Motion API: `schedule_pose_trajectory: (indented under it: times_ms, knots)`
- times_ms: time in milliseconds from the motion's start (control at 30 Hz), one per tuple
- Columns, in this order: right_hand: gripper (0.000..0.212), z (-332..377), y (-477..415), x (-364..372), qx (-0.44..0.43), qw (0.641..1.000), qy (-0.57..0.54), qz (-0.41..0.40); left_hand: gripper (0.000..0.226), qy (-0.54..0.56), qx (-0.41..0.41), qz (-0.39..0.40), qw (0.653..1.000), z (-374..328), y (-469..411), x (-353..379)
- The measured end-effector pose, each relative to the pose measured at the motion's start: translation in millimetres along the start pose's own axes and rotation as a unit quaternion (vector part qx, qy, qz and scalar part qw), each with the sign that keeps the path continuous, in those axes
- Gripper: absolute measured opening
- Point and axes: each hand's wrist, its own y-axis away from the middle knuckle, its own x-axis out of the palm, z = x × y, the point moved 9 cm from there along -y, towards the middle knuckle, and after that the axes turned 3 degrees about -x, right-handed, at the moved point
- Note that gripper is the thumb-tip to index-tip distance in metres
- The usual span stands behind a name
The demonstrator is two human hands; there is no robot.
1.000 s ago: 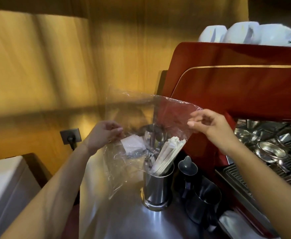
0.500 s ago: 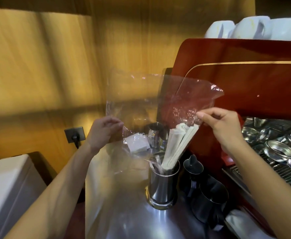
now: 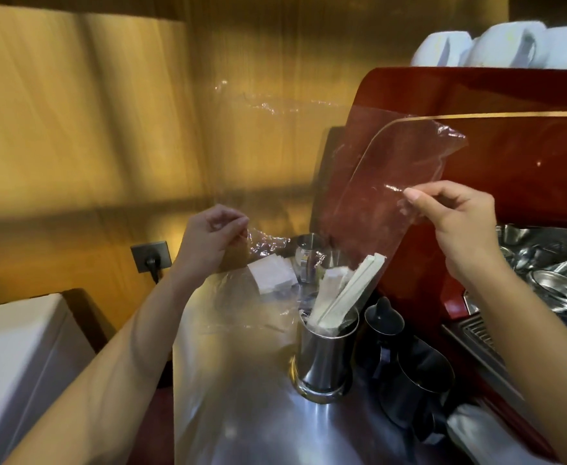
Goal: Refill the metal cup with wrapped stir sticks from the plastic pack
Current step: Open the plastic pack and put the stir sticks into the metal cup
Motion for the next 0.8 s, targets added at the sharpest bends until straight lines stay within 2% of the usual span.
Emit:
schedule_pose_trajectory:
  times_ms: [133, 367, 567, 633, 800]
  knots:
    - [0.011, 1, 0, 1, 0.008, 1.0, 0.0, -0.001, 0.014, 0.01, 0.002, 0.007, 1.0, -1, -3, 0]
    - [0.005, -44, 32, 11, 0.113, 0.992, 0.019, 0.06, 0.015, 0.022, -0.023, -0.011, 0.999, 13, 0, -4]
    - [0.007, -62, 42, 23, 0.143, 0.983, 0.038, 0.108, 0.018, 0.001, -0.08, 0.039, 0.996, 31, 5, -1]
    - [0.007, -58, 40, 22, 0.13, 0.987, 0.035, 0.09, 0.007, -0.031, -0.063, 0.038, 0.997, 29, 7, -2]
    - [0.013, -36, 21, 15, 0.07, 0.997, -0.001, 0.024, 0.015, -0.018, 0.032, -0.074, 0.997, 7, 5, -27]
